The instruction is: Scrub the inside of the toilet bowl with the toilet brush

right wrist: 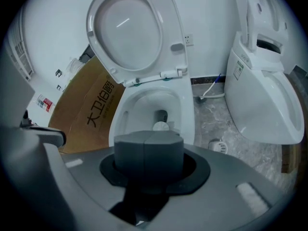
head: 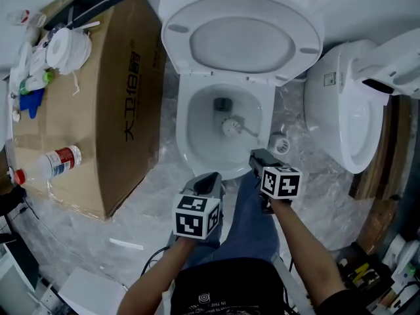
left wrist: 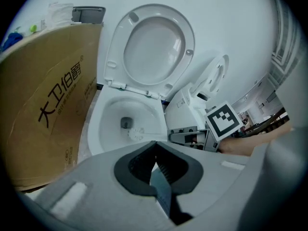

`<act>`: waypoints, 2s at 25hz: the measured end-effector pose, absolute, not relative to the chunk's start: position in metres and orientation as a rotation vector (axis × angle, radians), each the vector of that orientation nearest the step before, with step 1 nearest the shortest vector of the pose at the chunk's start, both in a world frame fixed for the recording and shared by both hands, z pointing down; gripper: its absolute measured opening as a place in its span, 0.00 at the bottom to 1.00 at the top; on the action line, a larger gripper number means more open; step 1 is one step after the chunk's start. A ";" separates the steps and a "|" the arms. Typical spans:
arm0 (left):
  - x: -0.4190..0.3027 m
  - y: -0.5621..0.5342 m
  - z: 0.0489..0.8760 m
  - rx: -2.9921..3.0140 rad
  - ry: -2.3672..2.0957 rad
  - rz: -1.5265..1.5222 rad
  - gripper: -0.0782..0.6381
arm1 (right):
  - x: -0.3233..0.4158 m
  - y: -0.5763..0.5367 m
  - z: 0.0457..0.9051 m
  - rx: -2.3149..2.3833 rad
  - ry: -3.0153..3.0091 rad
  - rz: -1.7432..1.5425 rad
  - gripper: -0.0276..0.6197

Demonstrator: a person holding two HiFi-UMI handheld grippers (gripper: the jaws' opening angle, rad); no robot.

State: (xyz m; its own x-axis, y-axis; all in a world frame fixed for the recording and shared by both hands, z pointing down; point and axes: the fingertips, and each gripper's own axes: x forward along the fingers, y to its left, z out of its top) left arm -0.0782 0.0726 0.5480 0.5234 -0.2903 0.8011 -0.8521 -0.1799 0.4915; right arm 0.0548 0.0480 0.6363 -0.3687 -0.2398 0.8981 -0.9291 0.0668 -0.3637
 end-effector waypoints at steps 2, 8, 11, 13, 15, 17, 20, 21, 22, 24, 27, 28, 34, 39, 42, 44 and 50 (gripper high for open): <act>-0.079 0.073 0.549 1.723 -0.973 0.670 0.10 | 0.049 0.057 0.638 1.163 -1.690 1.353 0.27; -0.094 0.081 0.550 1.692 -1.009 0.656 0.10 | 0.019 0.060 0.642 1.119 -1.726 1.362 0.27; -0.106 0.089 0.551 1.666 -1.030 0.656 0.10 | 0.009 0.046 0.644 1.128 -1.743 1.353 0.27; -0.113 0.092 0.553 1.654 -1.040 0.658 0.10 | 0.006 0.033 0.646 1.145 -1.749 1.350 0.27; -0.116 0.094 0.555 1.646 -1.047 0.656 0.10 | 0.005 0.022 0.647 1.160 -1.753 1.345 0.27; -0.116 0.094 0.556 1.643 -1.047 0.652 0.10 | 0.007 0.016 0.646 1.166 -1.750 1.331 0.27; -0.110 0.094 0.556 1.646 -1.038 0.643 0.10 | 0.013 0.020 0.648 1.163 -1.736 1.320 0.27; -0.108 0.093 0.555 1.648 -1.034 0.639 0.10 | 0.015 0.022 0.650 1.162 -1.728 1.321 0.27; -0.107 0.093 0.555 1.651 -1.031 0.636 0.10 | 0.016 0.023 0.652 1.162 -1.718 1.320 0.27; -0.105 0.092 0.553 1.654 -1.028 0.631 0.10 | 0.019 0.025 0.658 1.168 -1.691 1.313 0.27; -0.106 0.090 0.550 1.654 -1.030 0.627 0.10 | 0.022 0.021 0.668 1.182 -1.666 1.304 0.27; -0.108 0.091 0.549 1.652 -1.032 0.628 0.10 | 0.022 0.019 0.670 1.190 -1.664 1.306 0.27; -0.117 0.097 0.552 1.627 -1.043 0.649 0.10 | 0.023 -0.004 0.685 1.238 -1.650 1.331 0.27; -0.121 0.099 0.556 1.619 -1.046 0.668 0.10 | 0.023 -0.004 0.682 1.210 -1.653 1.308 0.27; -0.116 0.094 0.552 1.627 -1.043 0.661 0.10 | 0.023 0.012 0.672 1.171 -1.665 1.300 0.27; -0.113 0.090 0.549 1.639 -1.037 0.657 0.10 | 0.022 0.024 0.667 1.157 -1.665 1.308 0.27; -0.106 0.080 0.541 1.668 -1.024 0.647 0.10 | 0.025 0.044 0.654 1.140 -1.644 1.324 0.27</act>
